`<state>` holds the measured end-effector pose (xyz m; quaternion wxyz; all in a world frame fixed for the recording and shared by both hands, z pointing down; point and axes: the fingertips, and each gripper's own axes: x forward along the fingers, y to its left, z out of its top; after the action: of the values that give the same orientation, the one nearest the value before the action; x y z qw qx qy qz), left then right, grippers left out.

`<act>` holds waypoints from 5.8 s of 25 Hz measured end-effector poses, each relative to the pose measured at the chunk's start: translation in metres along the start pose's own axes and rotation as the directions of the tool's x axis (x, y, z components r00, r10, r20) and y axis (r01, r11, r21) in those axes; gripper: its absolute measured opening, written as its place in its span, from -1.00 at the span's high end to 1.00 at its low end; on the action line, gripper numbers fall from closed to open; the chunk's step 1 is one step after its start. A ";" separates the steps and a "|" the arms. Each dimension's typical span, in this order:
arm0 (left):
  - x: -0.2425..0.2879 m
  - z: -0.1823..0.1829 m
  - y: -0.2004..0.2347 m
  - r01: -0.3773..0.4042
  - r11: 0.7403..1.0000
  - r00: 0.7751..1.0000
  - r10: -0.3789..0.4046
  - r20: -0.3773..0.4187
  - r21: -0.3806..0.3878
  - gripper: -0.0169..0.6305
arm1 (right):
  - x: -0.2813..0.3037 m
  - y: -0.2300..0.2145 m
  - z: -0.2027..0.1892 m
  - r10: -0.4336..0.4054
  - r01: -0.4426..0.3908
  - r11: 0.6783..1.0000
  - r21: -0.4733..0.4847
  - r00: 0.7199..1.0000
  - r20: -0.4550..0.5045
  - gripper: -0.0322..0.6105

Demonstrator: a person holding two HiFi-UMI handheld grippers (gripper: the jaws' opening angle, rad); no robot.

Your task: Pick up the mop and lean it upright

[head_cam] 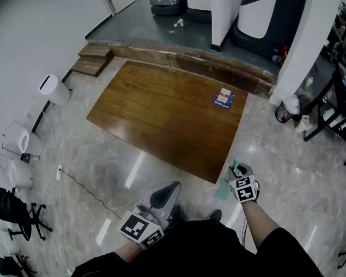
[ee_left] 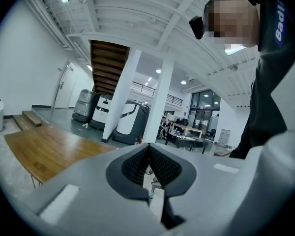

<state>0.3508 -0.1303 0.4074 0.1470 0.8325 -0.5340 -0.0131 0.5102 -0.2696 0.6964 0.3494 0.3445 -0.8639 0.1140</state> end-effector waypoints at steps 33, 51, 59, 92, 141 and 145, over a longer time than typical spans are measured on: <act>-0.016 -0.020 -0.047 0.007 0.999 1.000 -0.006 0.020 -0.040 0.92 | -0.108 0.058 0.001 0.109 -0.115 0.992 0.053 0.989 0.096 0.58; -0.088 -0.006 0.006 0.216 0.975 0.976 -0.214 0.044 -0.043 0.92 | -0.133 0.138 0.011 -0.096 0.084 0.982 0.167 0.993 0.066 0.58; -0.132 0.000 0.040 0.314 0.949 0.948 -0.312 0.059 -0.035 0.92 | -0.142 0.178 0.022 -0.219 0.200 0.955 0.221 0.974 0.065 0.58; -0.166 0.040 0.173 -0.243 0.968 0.957 0.249 0.145 -0.061 0.92 | -0.008 0.349 0.179 0.523 -0.498 0.837 -0.226 0.849 0.069 0.57; -0.459 0.075 0.479 -0.619 0.769 0.725 0.638 0.258 -0.161 0.92 | 0.176 0.709 0.430 0.741 -0.658 0.590 -0.468 0.672 -0.011 0.58; -0.457 0.088 0.516 -0.654 0.740 0.699 0.671 0.250 -0.157 0.92 | 0.196 0.729 0.443 0.776 -0.700 0.526 -0.484 0.627 -0.063 0.58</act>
<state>-0.3180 0.0577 0.3951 0.0852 0.5688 -0.8124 -0.0960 -0.3161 -0.0274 0.5384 0.2687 -0.1412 -0.9527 0.0133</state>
